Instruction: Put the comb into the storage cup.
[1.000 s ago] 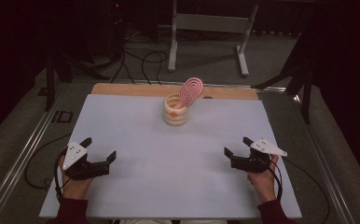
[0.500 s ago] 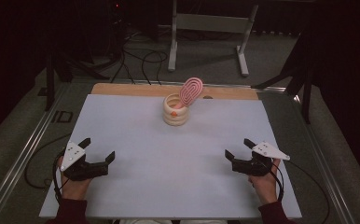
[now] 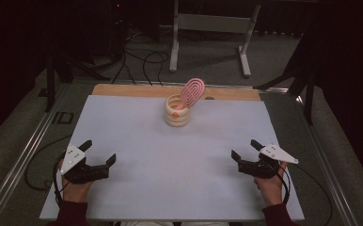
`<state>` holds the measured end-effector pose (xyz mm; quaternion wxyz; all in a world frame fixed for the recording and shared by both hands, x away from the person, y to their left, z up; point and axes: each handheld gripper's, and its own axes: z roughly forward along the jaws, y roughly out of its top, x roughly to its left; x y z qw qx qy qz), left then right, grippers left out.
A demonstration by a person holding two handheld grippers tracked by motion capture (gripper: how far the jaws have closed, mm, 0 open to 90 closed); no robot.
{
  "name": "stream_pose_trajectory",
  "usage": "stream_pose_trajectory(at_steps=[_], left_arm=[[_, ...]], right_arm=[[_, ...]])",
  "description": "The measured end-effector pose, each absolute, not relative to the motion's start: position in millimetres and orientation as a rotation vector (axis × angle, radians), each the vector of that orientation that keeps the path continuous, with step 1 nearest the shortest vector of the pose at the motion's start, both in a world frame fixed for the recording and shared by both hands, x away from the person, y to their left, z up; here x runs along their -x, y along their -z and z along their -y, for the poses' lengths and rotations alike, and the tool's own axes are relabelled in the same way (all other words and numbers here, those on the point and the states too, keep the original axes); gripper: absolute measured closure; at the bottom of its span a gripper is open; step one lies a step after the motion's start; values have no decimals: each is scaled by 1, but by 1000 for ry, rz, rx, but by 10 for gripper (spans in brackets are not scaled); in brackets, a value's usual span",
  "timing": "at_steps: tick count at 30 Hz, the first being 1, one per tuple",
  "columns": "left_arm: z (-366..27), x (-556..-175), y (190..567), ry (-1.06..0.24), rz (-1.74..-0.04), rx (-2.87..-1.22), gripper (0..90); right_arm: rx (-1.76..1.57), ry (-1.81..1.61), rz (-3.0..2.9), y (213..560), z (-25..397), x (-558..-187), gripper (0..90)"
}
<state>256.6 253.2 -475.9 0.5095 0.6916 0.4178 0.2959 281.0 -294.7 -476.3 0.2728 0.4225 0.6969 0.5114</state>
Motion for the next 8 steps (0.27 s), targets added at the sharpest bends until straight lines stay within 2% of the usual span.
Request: stream_pose_trajectory(at_steps=[8], left_arm=[[-248,-258,479,-707,-1001,-1692,0]], right_arm=[[-1122,-1356,-1874,477,297,-279,87]])
